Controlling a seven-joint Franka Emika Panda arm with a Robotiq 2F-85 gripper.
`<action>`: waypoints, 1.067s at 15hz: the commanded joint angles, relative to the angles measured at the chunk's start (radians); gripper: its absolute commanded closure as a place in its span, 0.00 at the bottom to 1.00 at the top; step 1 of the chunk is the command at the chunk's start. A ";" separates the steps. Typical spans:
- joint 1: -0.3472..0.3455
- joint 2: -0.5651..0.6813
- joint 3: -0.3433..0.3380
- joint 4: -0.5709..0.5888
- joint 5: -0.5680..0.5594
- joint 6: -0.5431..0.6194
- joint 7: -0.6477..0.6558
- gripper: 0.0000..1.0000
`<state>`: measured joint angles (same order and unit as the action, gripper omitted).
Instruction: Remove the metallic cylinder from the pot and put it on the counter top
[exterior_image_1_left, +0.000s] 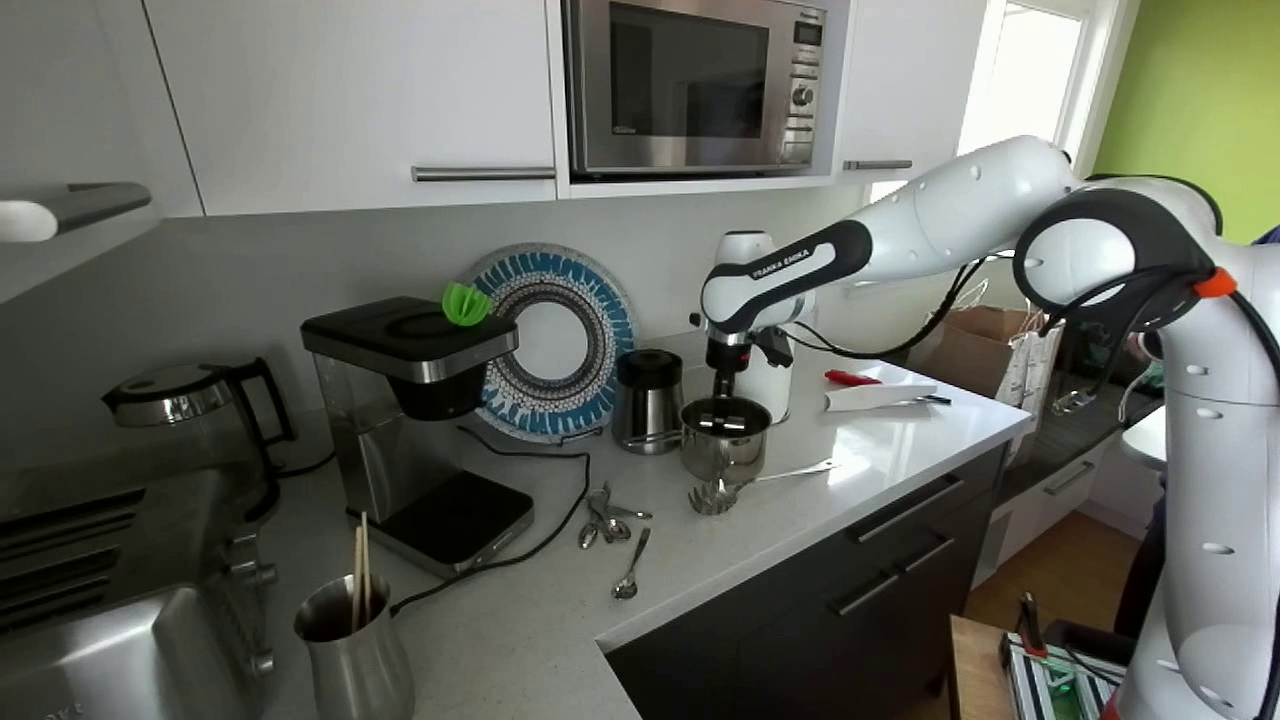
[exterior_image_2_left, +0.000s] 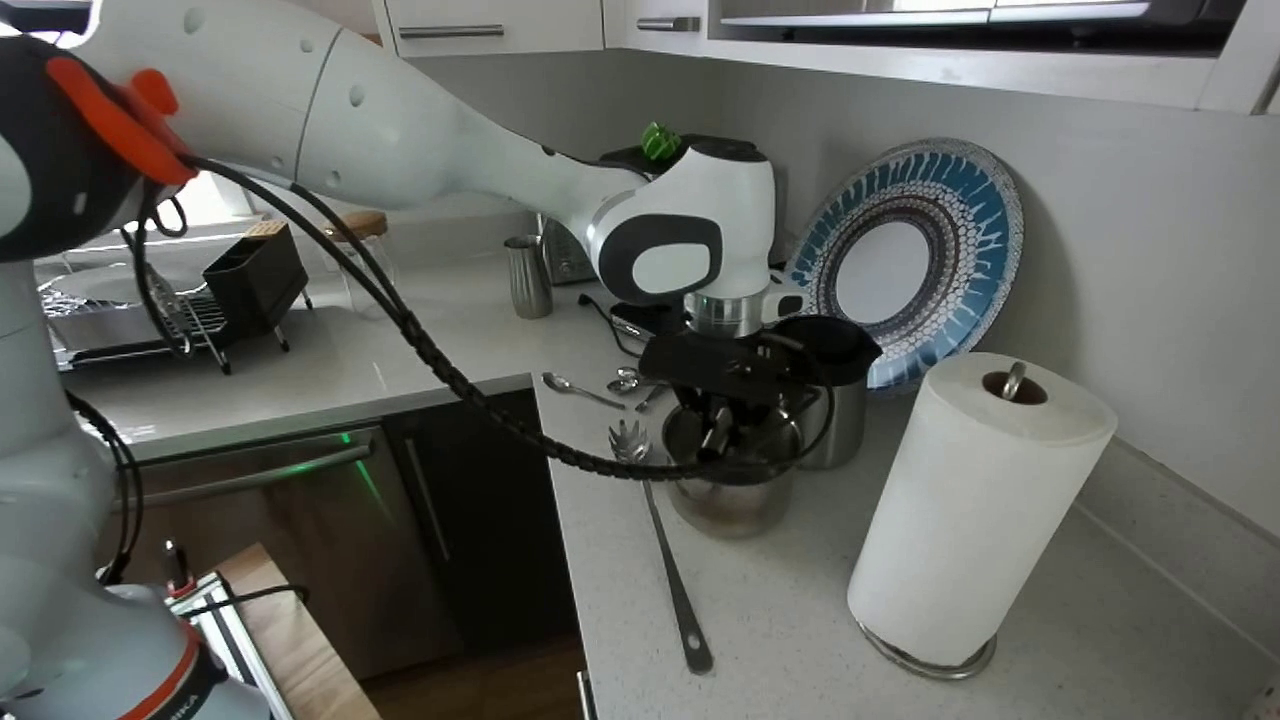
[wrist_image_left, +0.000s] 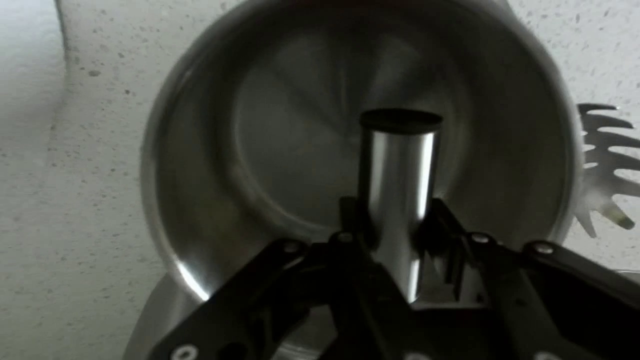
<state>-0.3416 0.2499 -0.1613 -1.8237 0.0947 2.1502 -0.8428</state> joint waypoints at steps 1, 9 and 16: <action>0.000 -0.134 -0.027 -0.064 -0.028 -0.006 -0.007 0.89; 0.086 -0.351 -0.019 -0.211 0.124 -0.159 -0.251 0.89; 0.204 -0.405 0.002 -0.290 0.162 -0.141 -0.238 0.64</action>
<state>-0.1567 -0.1549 -0.1404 -2.1161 0.2606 2.0108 -1.0831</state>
